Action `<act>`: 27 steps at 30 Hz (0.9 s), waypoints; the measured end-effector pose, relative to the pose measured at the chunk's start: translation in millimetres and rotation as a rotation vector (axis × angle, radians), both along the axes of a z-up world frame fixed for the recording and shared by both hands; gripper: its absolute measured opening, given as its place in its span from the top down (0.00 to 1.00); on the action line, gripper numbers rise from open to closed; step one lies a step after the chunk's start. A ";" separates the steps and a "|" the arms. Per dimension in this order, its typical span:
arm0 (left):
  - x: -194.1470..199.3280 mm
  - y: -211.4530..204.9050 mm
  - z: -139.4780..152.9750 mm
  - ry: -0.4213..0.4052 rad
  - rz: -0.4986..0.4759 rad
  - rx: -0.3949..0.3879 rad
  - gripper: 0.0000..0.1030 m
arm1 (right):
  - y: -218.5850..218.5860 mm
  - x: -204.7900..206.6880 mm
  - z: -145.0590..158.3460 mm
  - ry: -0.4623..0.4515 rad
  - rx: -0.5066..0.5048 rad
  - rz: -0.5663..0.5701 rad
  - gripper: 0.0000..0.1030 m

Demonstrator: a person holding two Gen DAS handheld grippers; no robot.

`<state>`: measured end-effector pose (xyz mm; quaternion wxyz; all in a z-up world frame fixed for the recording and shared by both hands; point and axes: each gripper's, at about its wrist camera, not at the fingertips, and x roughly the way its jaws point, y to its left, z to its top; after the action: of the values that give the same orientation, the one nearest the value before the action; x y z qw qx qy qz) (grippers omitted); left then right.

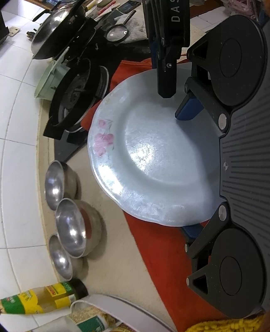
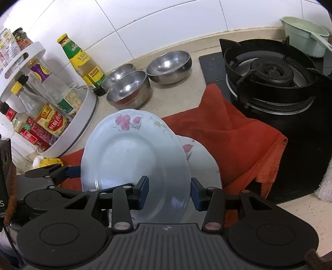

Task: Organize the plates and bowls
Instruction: 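Lower the pink-flower plate onto the plate stack with both tools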

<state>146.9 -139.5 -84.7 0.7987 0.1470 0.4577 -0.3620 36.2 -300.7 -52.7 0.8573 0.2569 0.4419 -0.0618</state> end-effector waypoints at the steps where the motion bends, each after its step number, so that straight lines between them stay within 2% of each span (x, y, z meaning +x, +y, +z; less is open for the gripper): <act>1: -0.1 -0.9 -1.3 0.005 0.000 0.001 0.04 | -0.7 0.5 -1.0 0.004 -0.005 0.000 0.60; 17: 8.3 -17.7 -12.9 0.052 -0.005 0.010 0.03 | -13.6 9.1 -9.6 0.031 -0.032 0.004 0.60; 27: 12.8 -20.4 -14.2 0.045 -0.015 0.017 0.08 | -14.1 13.2 -6.7 0.038 -0.101 0.031 0.59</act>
<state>159.7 -159.9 -98.9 0.7843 0.1491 0.4773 -0.3672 49.4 -314.8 -59.4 0.8615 0.2050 0.4584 -0.0755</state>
